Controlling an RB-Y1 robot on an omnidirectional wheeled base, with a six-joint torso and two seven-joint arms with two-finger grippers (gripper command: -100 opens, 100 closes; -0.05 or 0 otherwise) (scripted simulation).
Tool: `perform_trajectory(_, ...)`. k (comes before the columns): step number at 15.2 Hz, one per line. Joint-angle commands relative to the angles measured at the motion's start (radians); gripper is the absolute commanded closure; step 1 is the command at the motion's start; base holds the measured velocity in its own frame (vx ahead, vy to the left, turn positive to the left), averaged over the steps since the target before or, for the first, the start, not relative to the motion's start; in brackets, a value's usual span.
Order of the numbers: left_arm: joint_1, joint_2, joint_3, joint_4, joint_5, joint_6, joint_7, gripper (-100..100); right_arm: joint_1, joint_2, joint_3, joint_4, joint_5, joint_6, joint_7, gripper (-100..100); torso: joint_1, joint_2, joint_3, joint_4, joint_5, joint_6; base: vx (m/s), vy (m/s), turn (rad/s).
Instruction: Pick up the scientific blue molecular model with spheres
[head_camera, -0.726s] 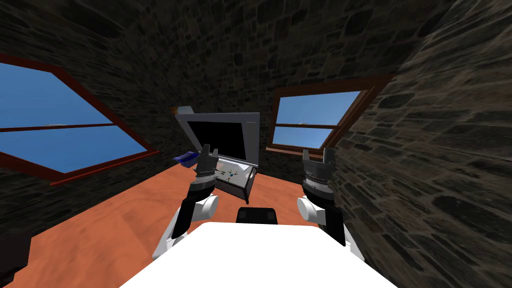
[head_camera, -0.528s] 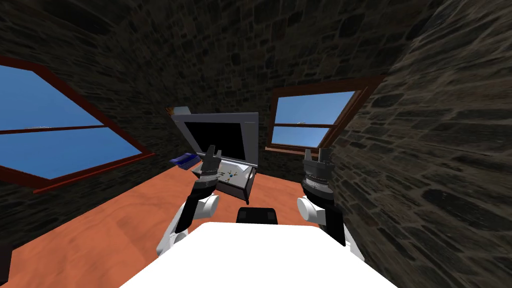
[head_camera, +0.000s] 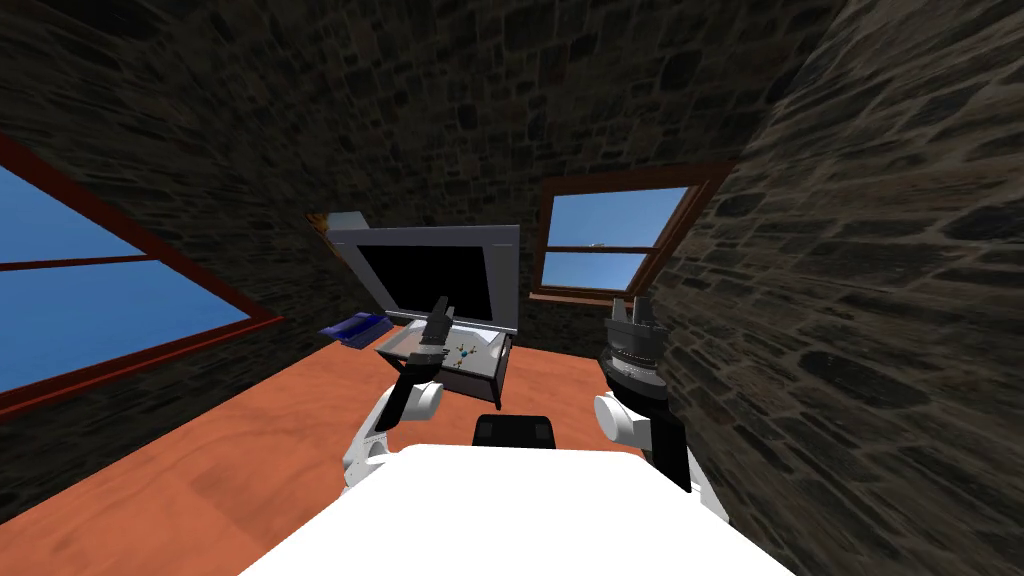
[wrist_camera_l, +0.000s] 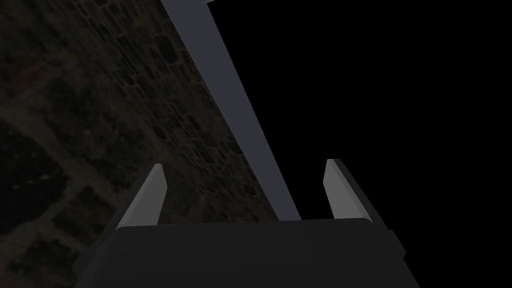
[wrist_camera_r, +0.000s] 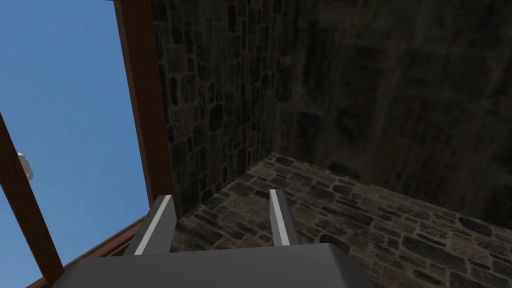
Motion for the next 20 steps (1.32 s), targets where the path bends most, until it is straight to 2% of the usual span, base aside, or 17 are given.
perform_trajectory(1,-0.033,0.019,0.002,0.050,0.014,0.038,0.007,-100,0.000,0.000,0.000,0.000,0.000,0.000,0.000,0,0.000,0.000,0.000,0.000,0.000,0.000,-0.021,0.098,-0.171)
perform_trajectory(3,-0.033,0.019,0.002,0.062,0.014,0.038,0.007,-100,0.000,0.000,0.000,0.000,0.000,0.000,0.000,0,0.000,0.001,0.000,0.000,0.000,0.000,-0.018,0.094,-0.081)
perform_trajectory(4,-0.060,0.028,0.001,0.095,0.023,0.061,0.011,-100,0.000,0.000,0.000,0.000,0.000,0.000,0.000,0,-0.001,0.000,0.000,0.000,0.000,0.000,-0.008,0.101,-0.098)
perform_trajectory(5,-0.060,0.028,0.001,0.113,0.023,0.061,0.011,-100,0.000,0.000,0.000,0.000,0.000,0.000,0.000,0,-0.001,0.000,0.000,0.000,0.000,0.000,-0.005,0.106,-0.141)
perform_trajectory(6,-0.089,0.037,0.001,0.143,0.033,0.087,0.015,-100,0.000,0.000,0.000,0.000,0.000,0.000,0.000,0,0.000,0.000,0.000,0.000,0.000,0.000,-0.008,0.118,-0.205)
perform_trajectory(8,-0.089,0.037,0.001,0.167,0.033,0.087,0.015,-100,0.000,0.000,0.000,0.000,0.000,0.000,0.000,0,0.001,0.000,0.000,0.000,0.000,0.000,-0.015,0.108,-0.104)
perform_trajectory(9,-0.119,0.044,0.000,0.192,0.044,0.113,0.019,-100,0.000,0.000,0.000,0.000,0.000,0.000,0.000,0,0.000,0.000,0.000,0.000,0.000,0.000,-0.021,0.104,-0.096)
perform_trajectory(11,-0.119,0.044,0.000,0.224,0.044,0.113,0.019,-100,0.000,0.000,0.000,0.000,0.000,0.000,0.000,0,0.000,0.000,0.000,0.000,0.000,0.000,-0.018,0.090,-0.107)
perform_trajectory(12,-0.151,0.051,-0.001,0.248,0.054,0.141,0.023,-100,0.000,0.000,0.000,0.000,0.000,0.000,0.000,0,-0.002,0.000,0.000,0.000,0.000,0.000,-0.016,0.085,-0.165)
perform_trajectory(14,-0.151,0.051,-0.001,0.283,0.054,0.141,0.023,-100,0.000,0.000,0.000,0.000,0.000,0.000,0.000,0,-0.001,0.000,0.000,0.000,0.000,0.000,-0.022,0.088,-0.113)
perform_trajectory(15,-0.183,0.056,-0.002,0.307,0.066,0.170,0.028,-100,0.000,0.000,0.000,0.000,0.000,0.000,0.000,0,-0.002,0.000,0.000,0.000,0.000,0.000,-0.026,0.091,-0.119)
perform_trajectory(17,-0.183,0.056,-0.002,0.344,0.066,0.170,0.028,-100,0.000,0.000,0.000,0.000,0.000,0.000,0.000,0,-0.001,0.000,0.000,0.000,0.000,0.000,-0.024,0.094,-0.108)
perform_trajectory(18,-0.183,0.056,-0.002,0.344,0.066,0.170,0.028,-100,0.000,0.000,0.000,0.000,0.000,0.000,0.000,0,-0.002,0.000,0.000,0.000,0.000,0.000,-0.012,0.046,-0.006)
perform_trajectory(19,-0.217,0.061,-0.003,0.375,0.077,0.199,0.032,-100,0.000,0.000,0.000,0.000,0.000,0.000,0.000,0,-0.003,0.000,0.000,0.000,-0.001,0.000,-0.018,0.082,-0.133)
perform_trajectory(20,-0.217,0.061,-0.003,0.399,0.077,0.199,0.032,-100,0.000,0.000,0.000,0.000,0.000,0.000,0.000,0,-0.002,0.000,0.000,0.000,-0.001,0.000,-0.018,0.103,-0.173)
